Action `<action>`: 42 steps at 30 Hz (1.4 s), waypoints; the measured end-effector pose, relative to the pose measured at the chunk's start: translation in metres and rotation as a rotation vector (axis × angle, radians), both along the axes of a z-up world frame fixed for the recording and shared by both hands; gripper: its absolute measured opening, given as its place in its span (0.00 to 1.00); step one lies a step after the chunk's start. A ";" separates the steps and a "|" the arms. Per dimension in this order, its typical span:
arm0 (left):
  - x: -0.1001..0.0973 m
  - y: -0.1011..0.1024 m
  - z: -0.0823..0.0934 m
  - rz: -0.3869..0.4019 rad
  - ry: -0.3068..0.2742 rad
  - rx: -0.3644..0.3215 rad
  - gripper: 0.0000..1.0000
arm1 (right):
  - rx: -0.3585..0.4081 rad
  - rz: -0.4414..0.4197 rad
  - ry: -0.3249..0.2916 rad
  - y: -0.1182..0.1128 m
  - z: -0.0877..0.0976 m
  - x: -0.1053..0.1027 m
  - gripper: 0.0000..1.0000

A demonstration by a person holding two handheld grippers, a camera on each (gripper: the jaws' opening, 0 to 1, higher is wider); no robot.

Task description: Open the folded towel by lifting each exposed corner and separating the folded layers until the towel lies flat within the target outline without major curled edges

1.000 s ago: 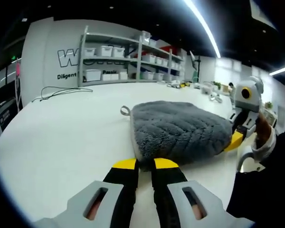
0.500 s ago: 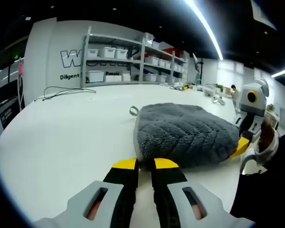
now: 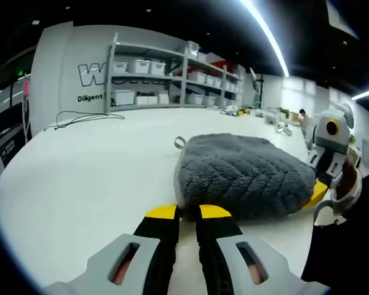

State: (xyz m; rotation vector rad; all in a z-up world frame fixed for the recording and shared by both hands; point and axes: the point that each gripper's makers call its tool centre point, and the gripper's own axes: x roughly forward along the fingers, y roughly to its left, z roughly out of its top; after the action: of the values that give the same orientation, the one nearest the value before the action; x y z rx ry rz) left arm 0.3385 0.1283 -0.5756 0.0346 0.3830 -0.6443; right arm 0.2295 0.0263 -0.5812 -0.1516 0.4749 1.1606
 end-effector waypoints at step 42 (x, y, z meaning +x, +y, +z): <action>0.011 0.002 -0.002 -0.004 -0.003 0.008 0.11 | 0.002 0.026 -0.011 0.021 -0.002 0.001 0.00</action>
State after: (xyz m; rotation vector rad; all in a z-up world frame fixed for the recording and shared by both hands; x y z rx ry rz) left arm 0.3498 0.1307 -0.5773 0.0436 0.3826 -0.6465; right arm 0.2302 0.0473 -0.5832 -0.1626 0.4627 1.1848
